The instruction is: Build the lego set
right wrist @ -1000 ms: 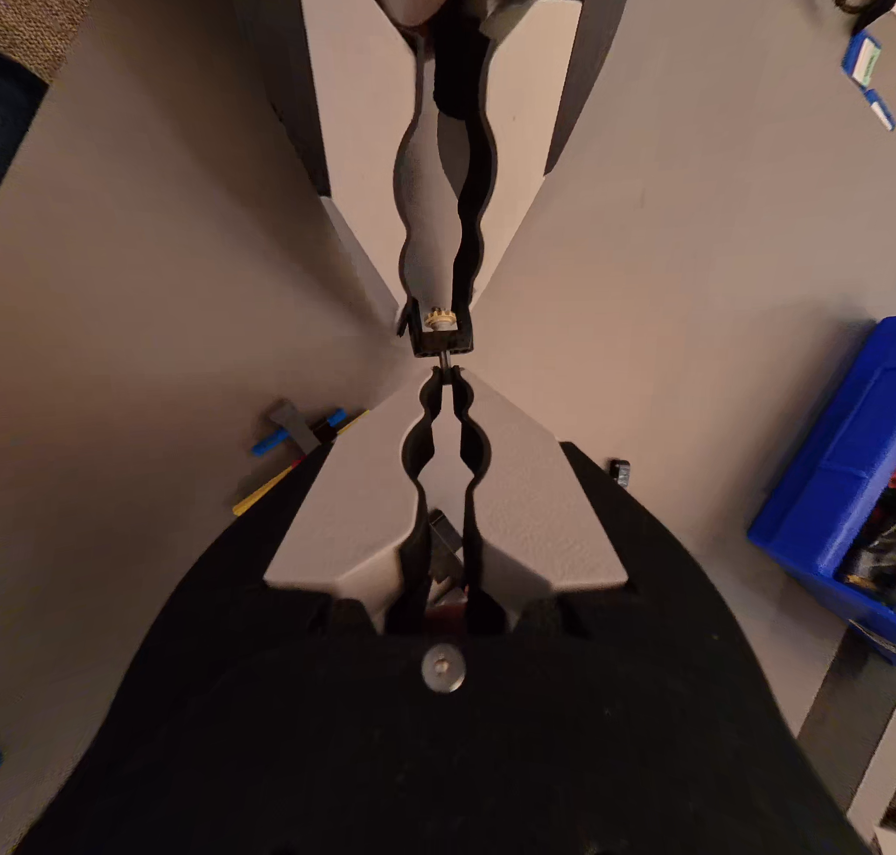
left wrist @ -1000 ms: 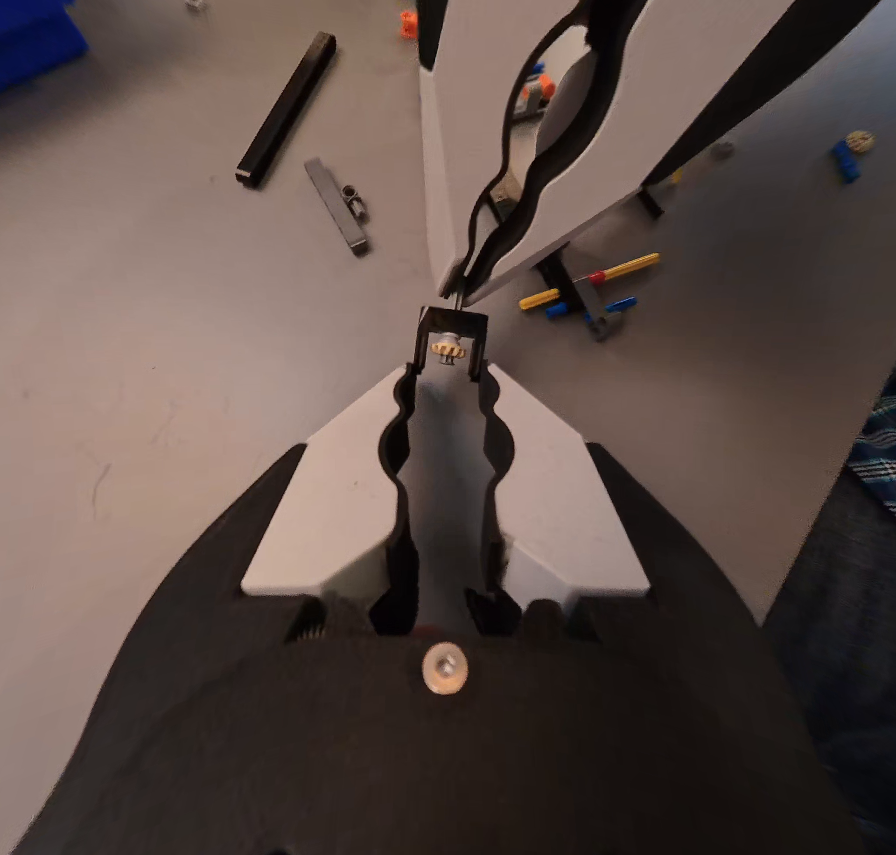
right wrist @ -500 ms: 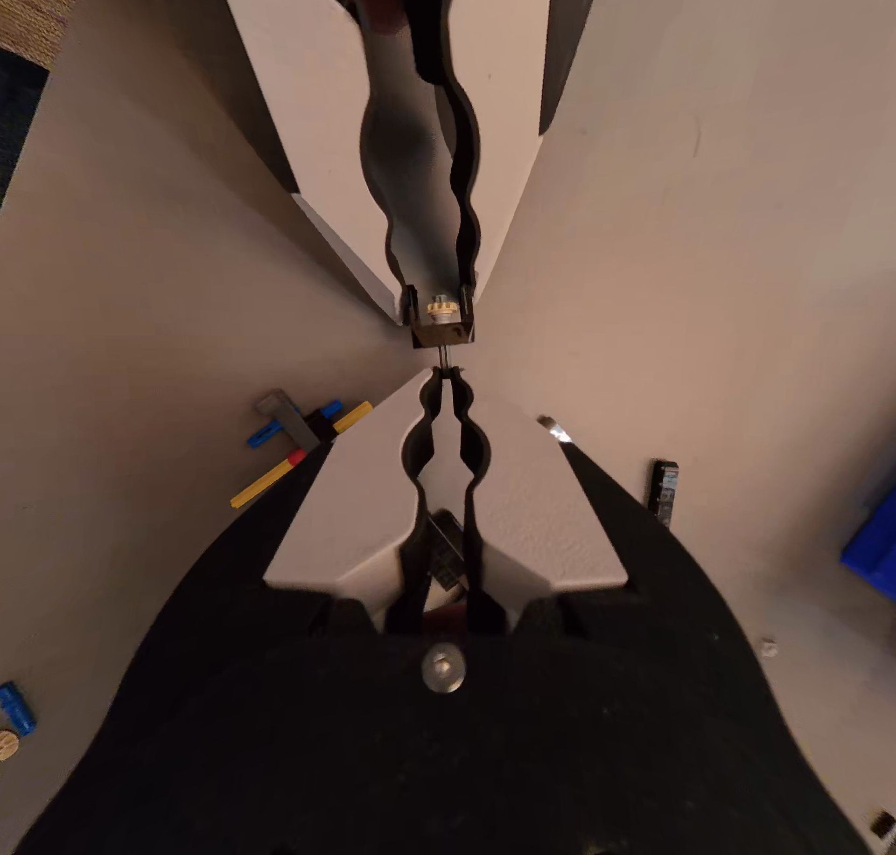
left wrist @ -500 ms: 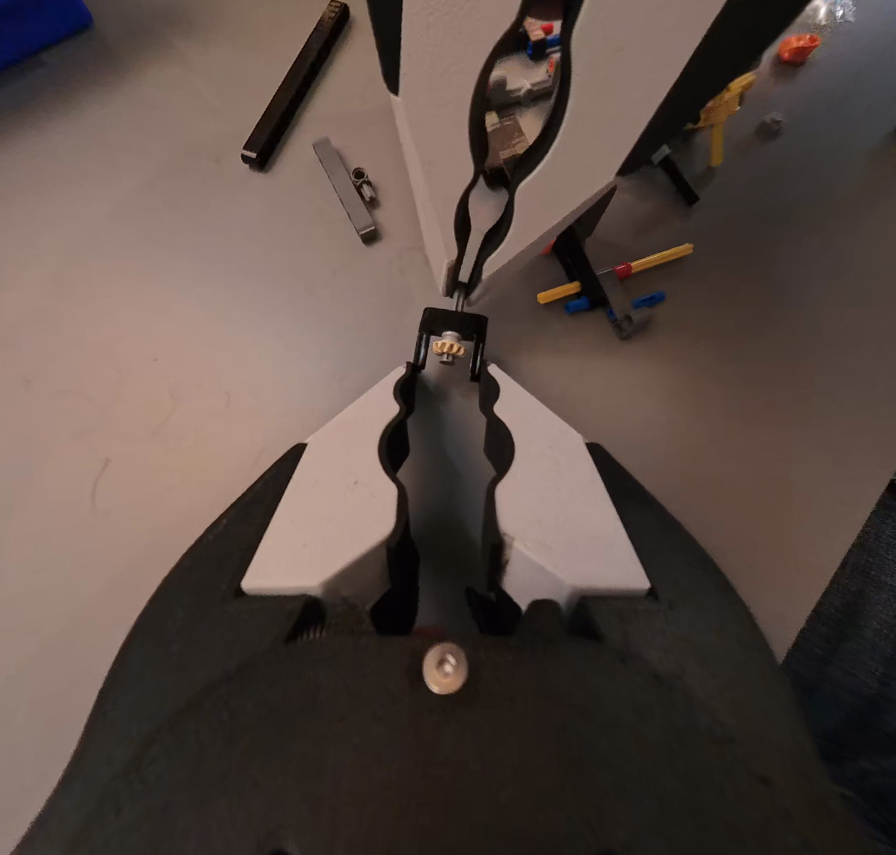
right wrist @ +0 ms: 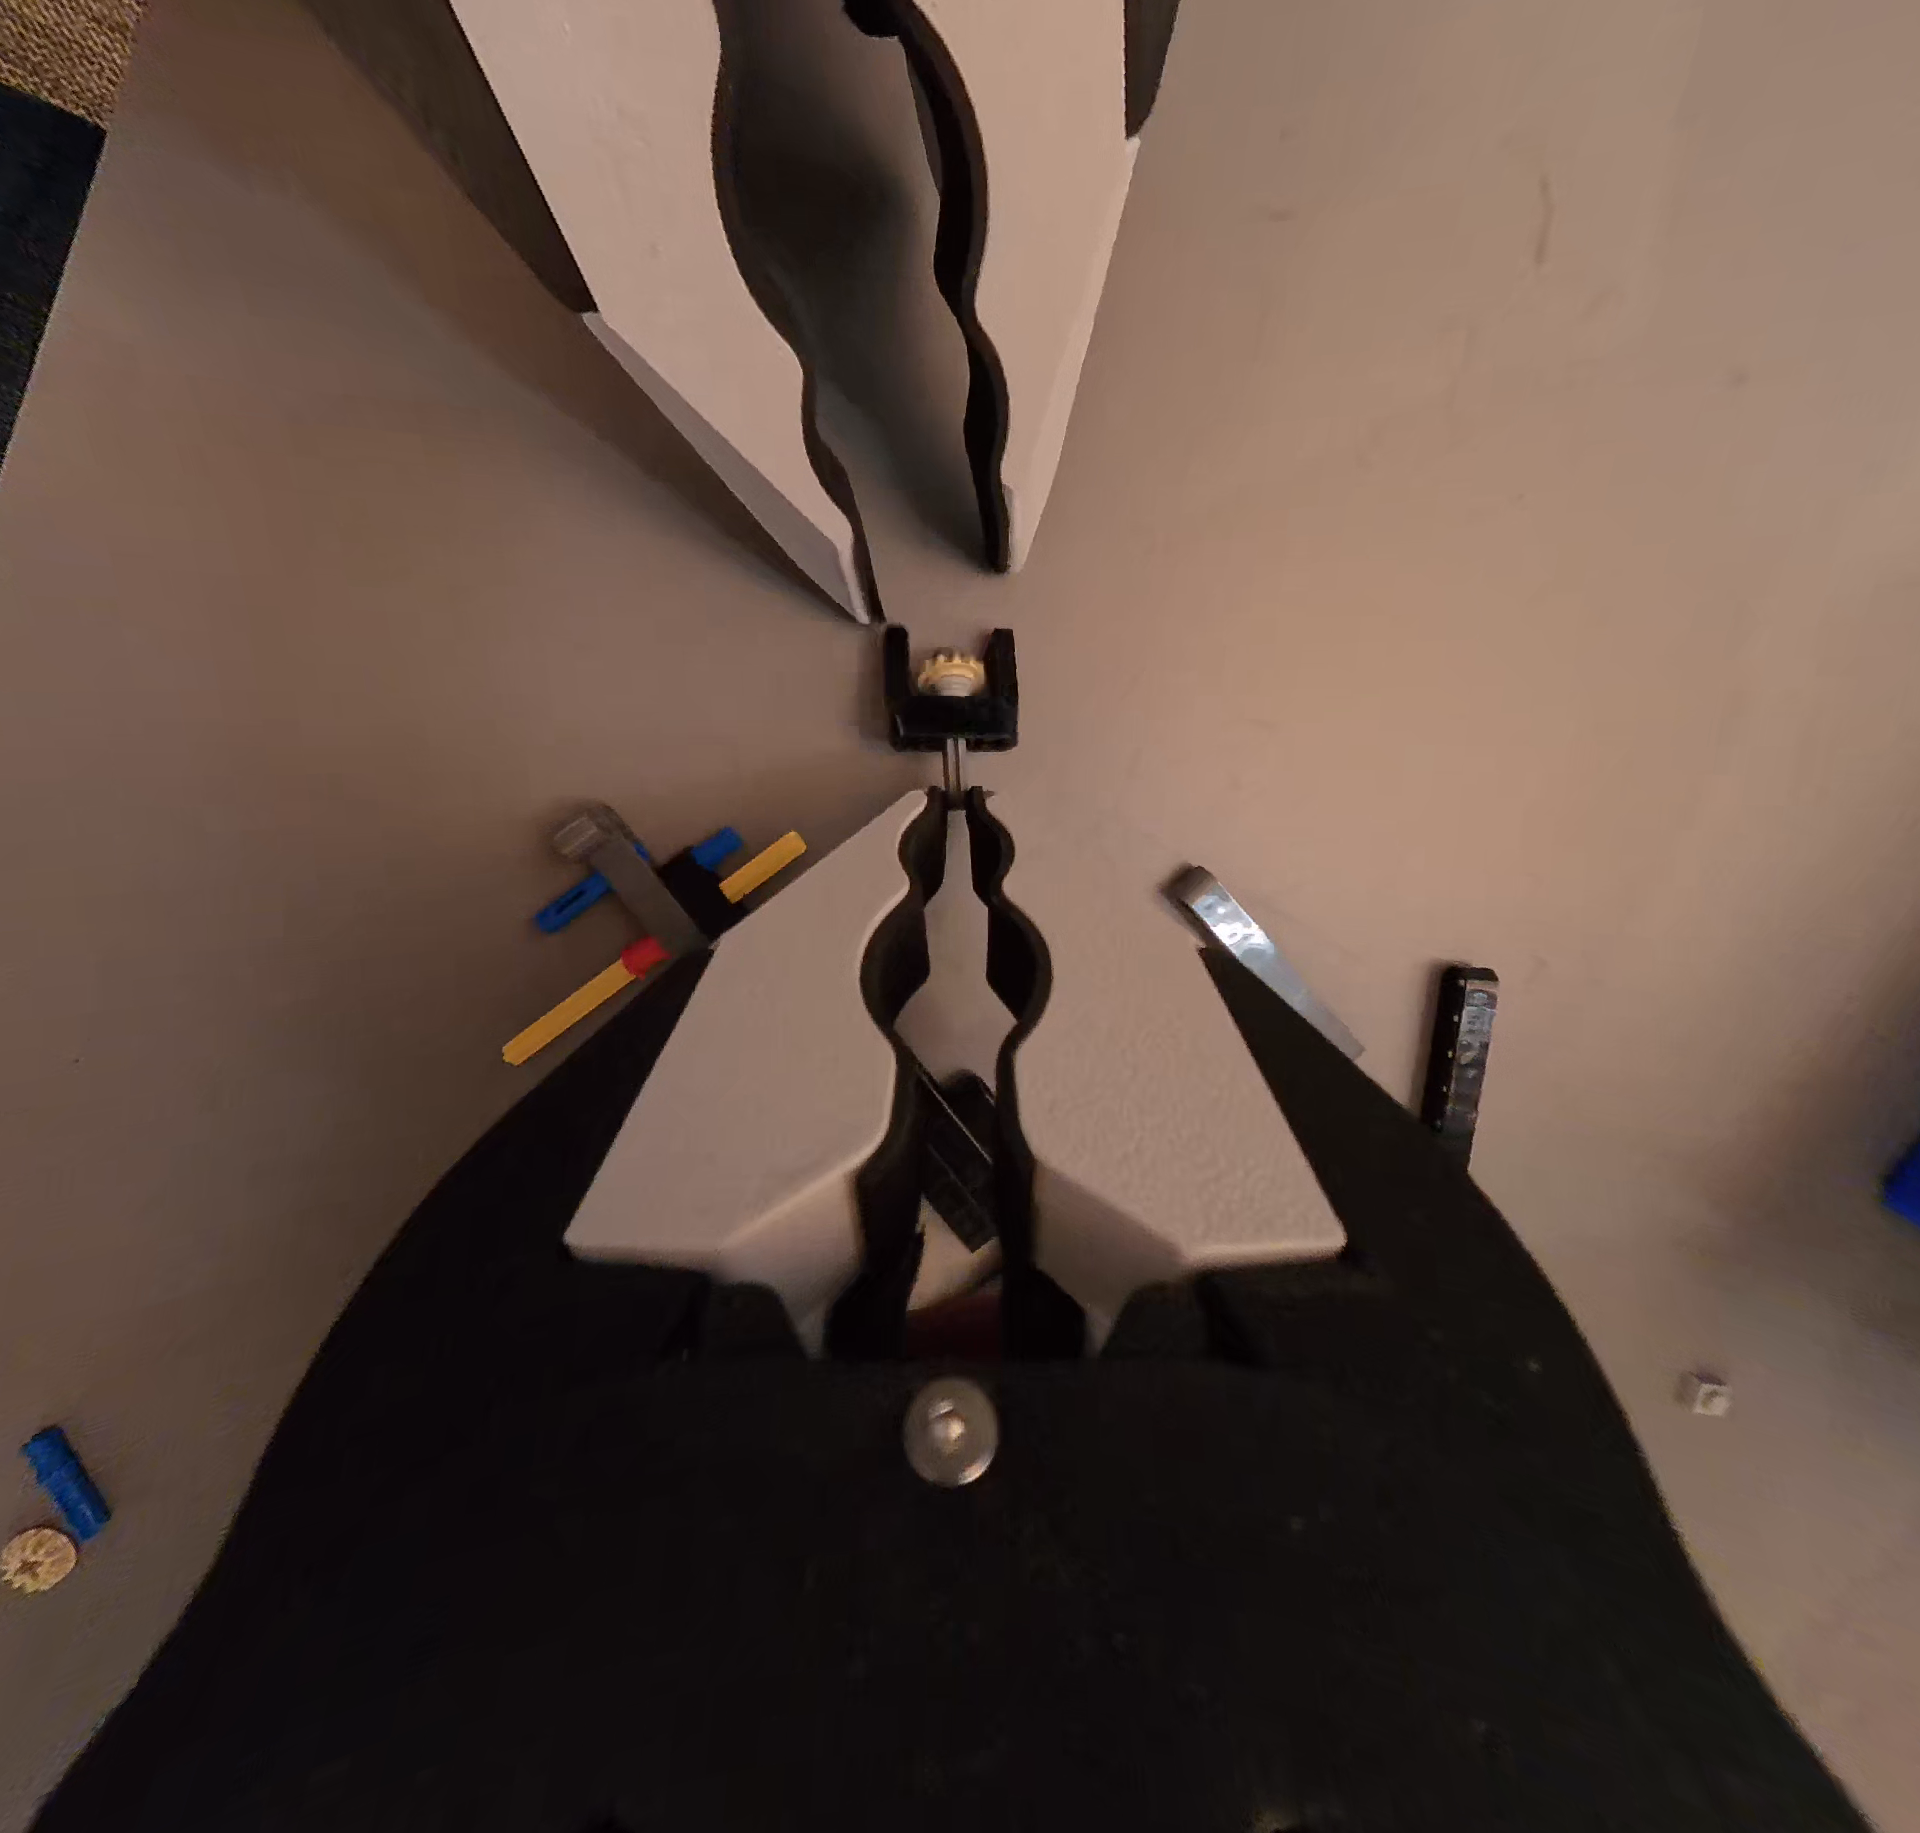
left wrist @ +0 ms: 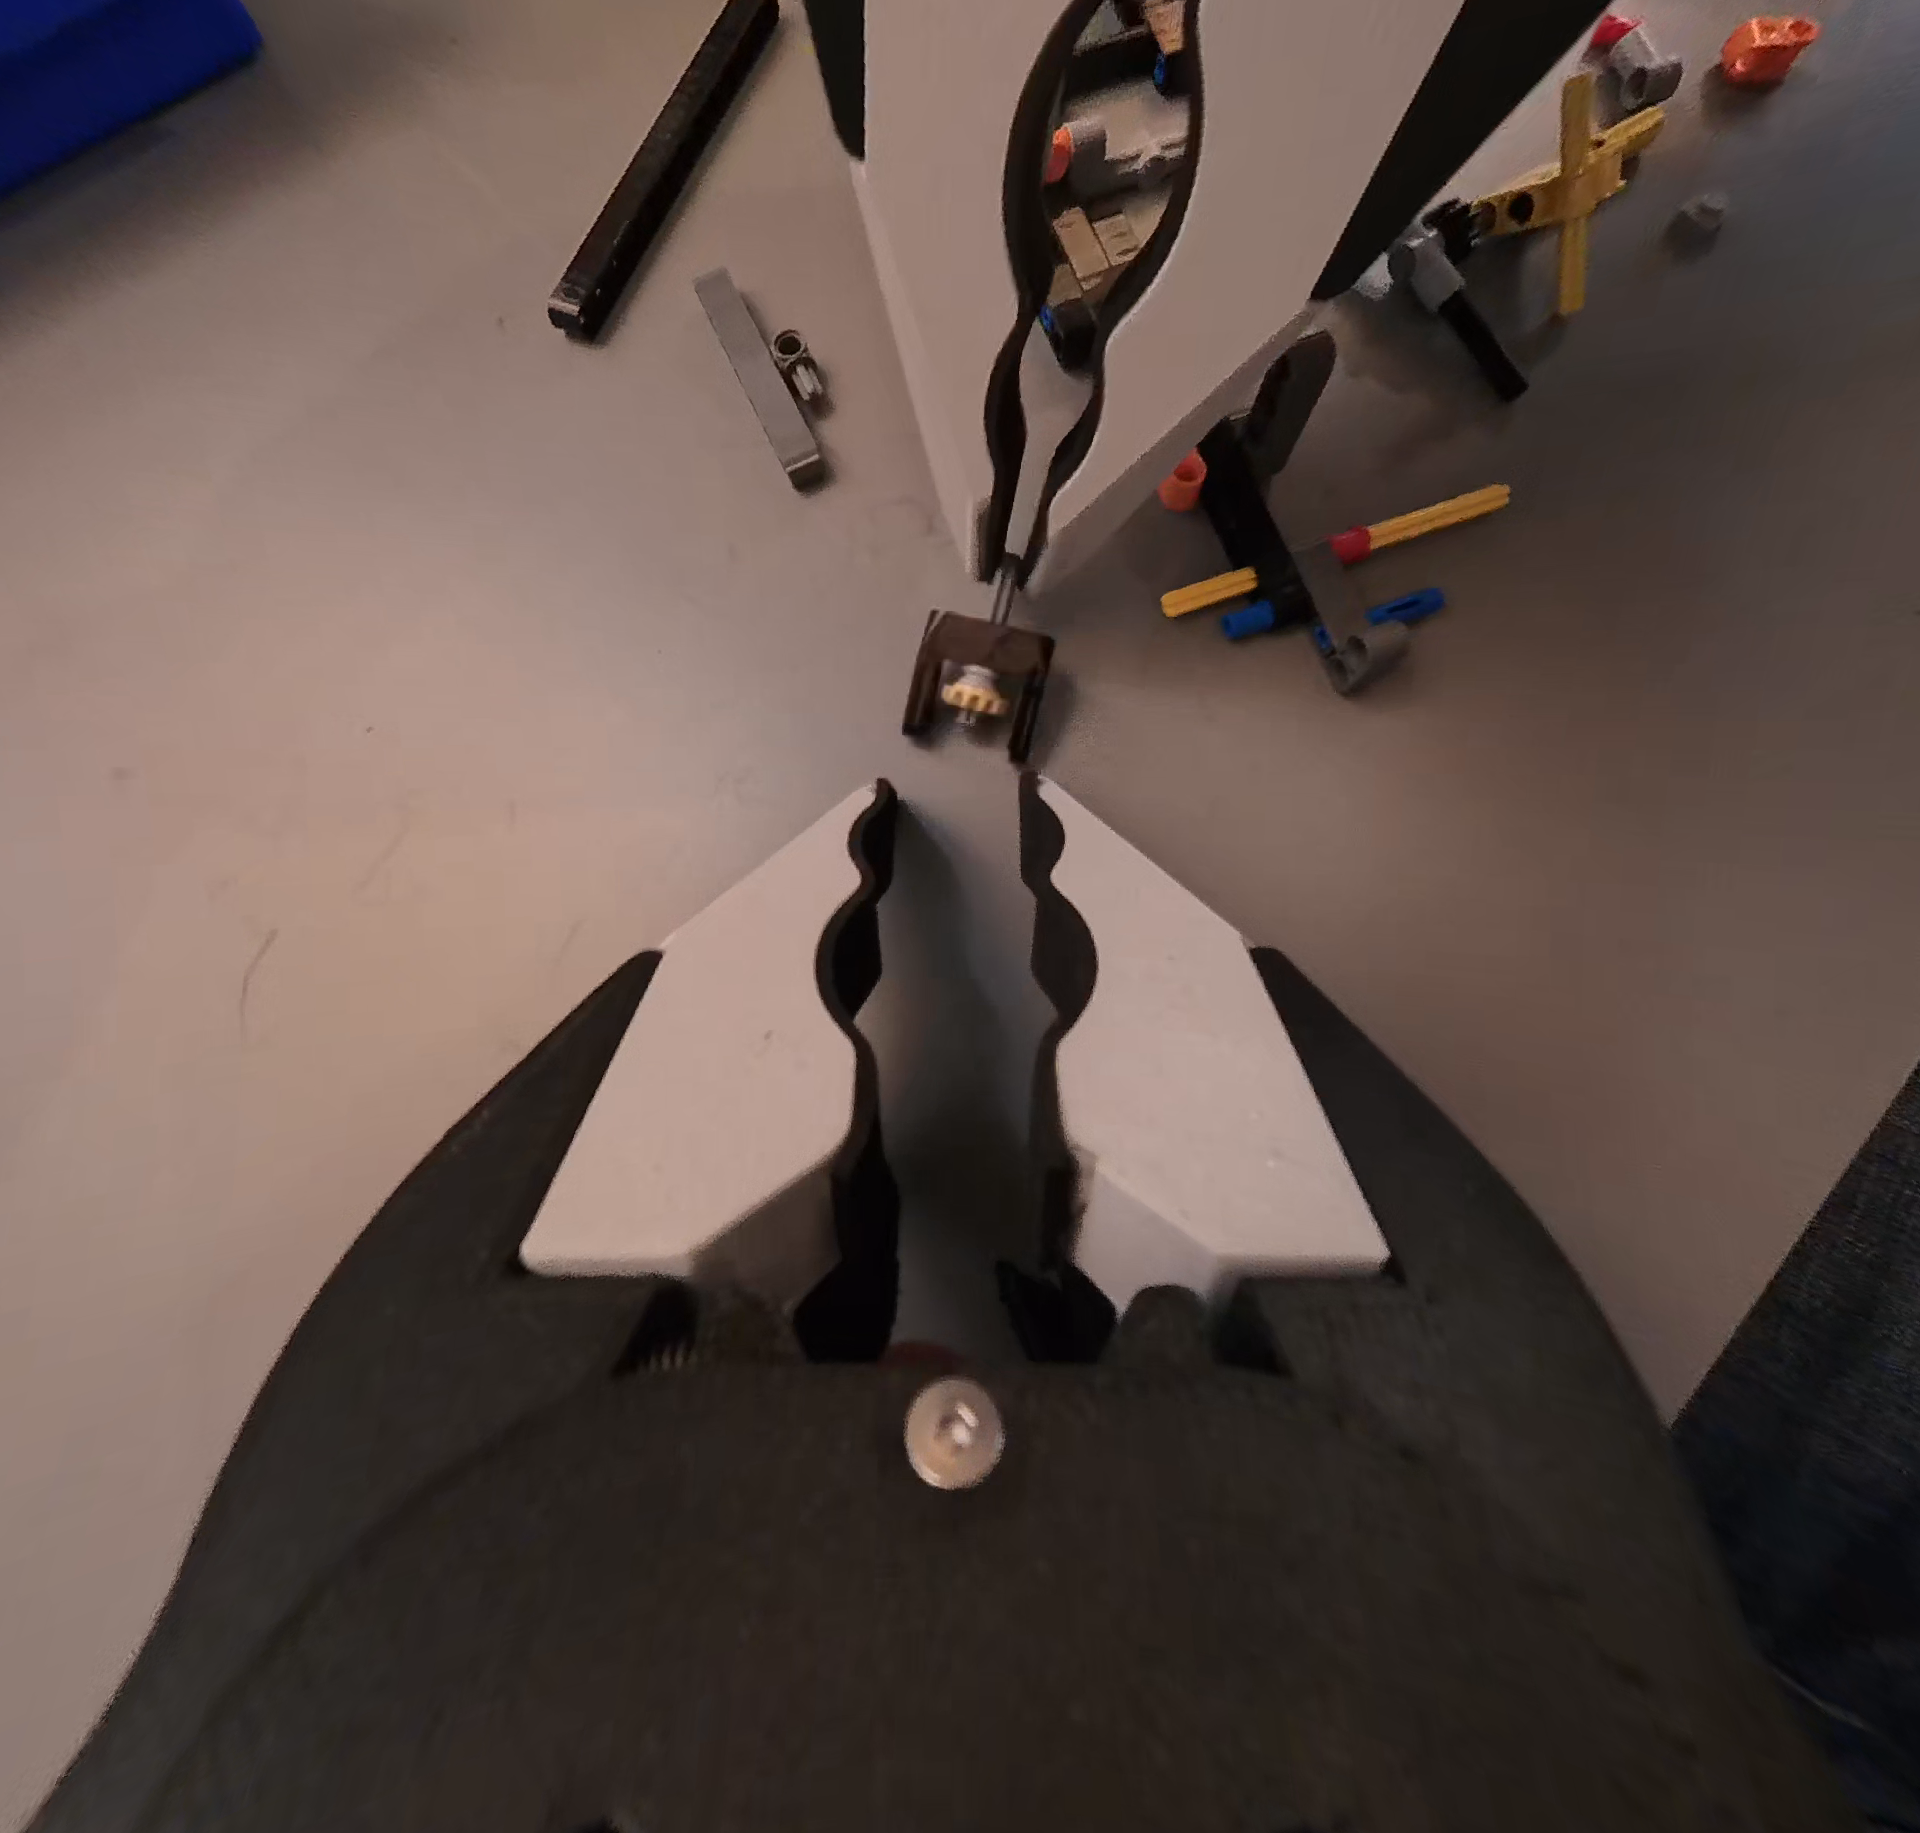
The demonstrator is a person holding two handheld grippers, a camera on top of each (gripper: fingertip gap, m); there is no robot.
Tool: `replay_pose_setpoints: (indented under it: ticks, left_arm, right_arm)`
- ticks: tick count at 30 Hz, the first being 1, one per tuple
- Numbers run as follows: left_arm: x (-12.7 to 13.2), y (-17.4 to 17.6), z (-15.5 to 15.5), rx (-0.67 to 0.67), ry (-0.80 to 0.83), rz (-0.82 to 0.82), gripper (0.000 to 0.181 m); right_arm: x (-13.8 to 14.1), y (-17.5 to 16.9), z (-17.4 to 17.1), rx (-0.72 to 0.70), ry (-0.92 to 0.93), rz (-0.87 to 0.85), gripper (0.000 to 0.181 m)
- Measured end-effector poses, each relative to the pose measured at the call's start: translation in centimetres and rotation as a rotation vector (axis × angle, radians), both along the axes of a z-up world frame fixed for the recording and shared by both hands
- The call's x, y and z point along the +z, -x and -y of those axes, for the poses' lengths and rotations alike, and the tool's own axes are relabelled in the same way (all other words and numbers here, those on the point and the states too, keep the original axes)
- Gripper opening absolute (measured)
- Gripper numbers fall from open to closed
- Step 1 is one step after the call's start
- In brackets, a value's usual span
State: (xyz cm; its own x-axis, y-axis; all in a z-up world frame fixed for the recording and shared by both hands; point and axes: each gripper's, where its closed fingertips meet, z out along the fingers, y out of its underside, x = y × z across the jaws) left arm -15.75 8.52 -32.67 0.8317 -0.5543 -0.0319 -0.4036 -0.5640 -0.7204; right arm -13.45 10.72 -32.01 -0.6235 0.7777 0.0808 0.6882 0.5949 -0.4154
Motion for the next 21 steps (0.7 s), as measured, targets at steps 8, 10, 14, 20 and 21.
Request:
replay_pose_setpoints:
  ticks: [8, 10, 14, 20, 21]
  left_arm:
    - [0.0, 0.1, 0.5, 0.015, 0.009, 0.011, 0.029]
    - [0.0, 0.1, 0.5, 0.012, 0.010, 0.010, 0.029]
    - [0.0, 0.2, 0.5, 0.009, 0.013, 0.012, 0.030]
    - [0.7, 0.2, 0.7, 0.015, 0.009, 0.041, 0.033]
    - [1.0, 0.2, 0.7, 0.021, 0.011, 0.061, 0.035]
  right_arm:
    - [0.0, -0.2, 0.1, -0.028, 0.061, 0.011, 0.010]
    - [0.0, -0.2, 0.2, -0.035, 0.085, 0.014, 0.013]
    - [0.6, -0.5, -0.4, -0.056, 0.090, 0.009, 0.015]
    - [4.1, -2.5, -2.0, -0.152, 0.154, -0.075, 0.017]
    - [4.8, -3.0, -2.1, -0.176, 0.177, -0.093, 0.017]
